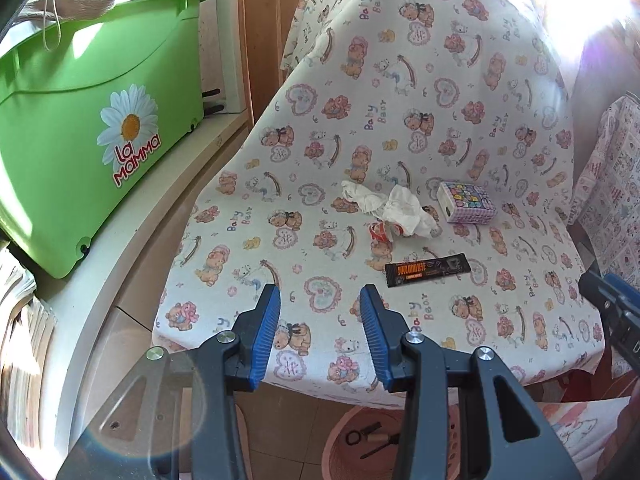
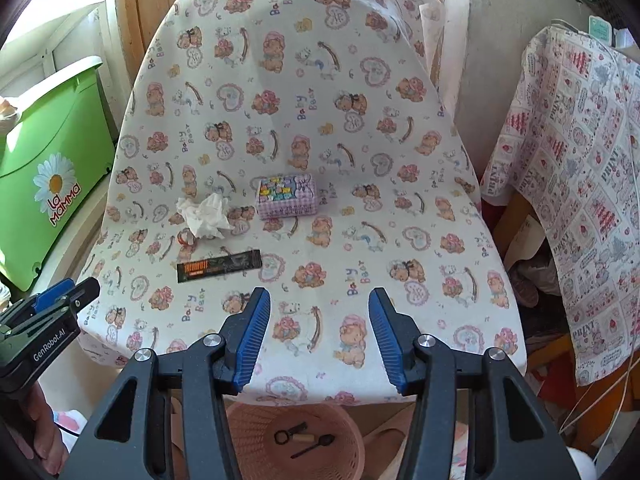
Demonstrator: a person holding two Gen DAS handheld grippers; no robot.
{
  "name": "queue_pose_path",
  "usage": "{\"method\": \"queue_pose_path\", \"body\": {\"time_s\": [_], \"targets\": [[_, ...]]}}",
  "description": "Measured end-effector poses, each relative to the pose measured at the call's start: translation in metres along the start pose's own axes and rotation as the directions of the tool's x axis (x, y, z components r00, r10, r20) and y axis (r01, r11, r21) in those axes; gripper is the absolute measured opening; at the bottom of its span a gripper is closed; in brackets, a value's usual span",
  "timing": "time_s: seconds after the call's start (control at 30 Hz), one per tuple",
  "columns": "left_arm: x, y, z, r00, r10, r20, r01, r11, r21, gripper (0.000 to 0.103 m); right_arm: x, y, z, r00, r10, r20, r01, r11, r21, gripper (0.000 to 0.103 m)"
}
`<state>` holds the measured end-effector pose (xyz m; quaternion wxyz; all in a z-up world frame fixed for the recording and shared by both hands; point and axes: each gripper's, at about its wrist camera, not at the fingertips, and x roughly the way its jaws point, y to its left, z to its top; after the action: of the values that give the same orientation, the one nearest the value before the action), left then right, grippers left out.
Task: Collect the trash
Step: 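Raise both tools back toward the chair seat, then close the left tool on the orange item while the right tool grasps the pink box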
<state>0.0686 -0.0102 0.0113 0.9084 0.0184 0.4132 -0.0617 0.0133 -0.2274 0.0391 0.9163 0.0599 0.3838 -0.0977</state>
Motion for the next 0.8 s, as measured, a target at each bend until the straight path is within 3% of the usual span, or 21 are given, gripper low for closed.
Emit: {"method": "queue_pose_path", "body": {"time_s": [0.13,0.27,0.5,0.6,0.7,0.77,0.8], "targets": [[0.004,-0.003,0.011,1.000,0.003,0.009,-0.003,1.000,0.011,0.053,-0.005,-0.006,0.023,0.999,-0.001,0.048,0.002,1.000,-0.007,0.054],[0.019,-0.005,0.028,0.996,-0.059,-0.069,0.061,0.997,0.036,0.057,0.008,-0.011,0.039,0.999,0.011,0.051,-0.010,1.000,-0.027,0.057],[0.039,0.001,0.057,1.000,-0.006,-0.006,0.006,0.995,0.099,0.073,0.064,-0.017,0.055,0.998,0.047,-0.043,-0.047,0.999,0.012,0.057],[0.061,0.006,0.064,0.997,-0.035,-0.062,0.039,0.998,0.054,0.073,0.084,-0.013,0.061,0.993,0.091,-0.078,-0.090,0.996,0.019,0.057],[0.092,0.010,0.072,0.975,-0.158,-0.154,0.160,0.987,-0.003,0.071,0.099,-0.011,0.070,0.985,0.129,-0.111,-0.124,0.991,0.049,0.057],[0.114,0.016,0.075,0.952,-0.225,-0.209,0.210,0.973,-0.091,0.058,0.108,-0.010,0.073,0.979,0.149,-0.136,-0.140,0.987,0.074,0.057],[0.123,0.018,0.076,0.937,-0.263,-0.229,0.237,0.962,-0.134,0.057,0.112,-0.010,0.074,0.978,0.149,-0.147,-0.137,0.987,0.088,0.057]]}}
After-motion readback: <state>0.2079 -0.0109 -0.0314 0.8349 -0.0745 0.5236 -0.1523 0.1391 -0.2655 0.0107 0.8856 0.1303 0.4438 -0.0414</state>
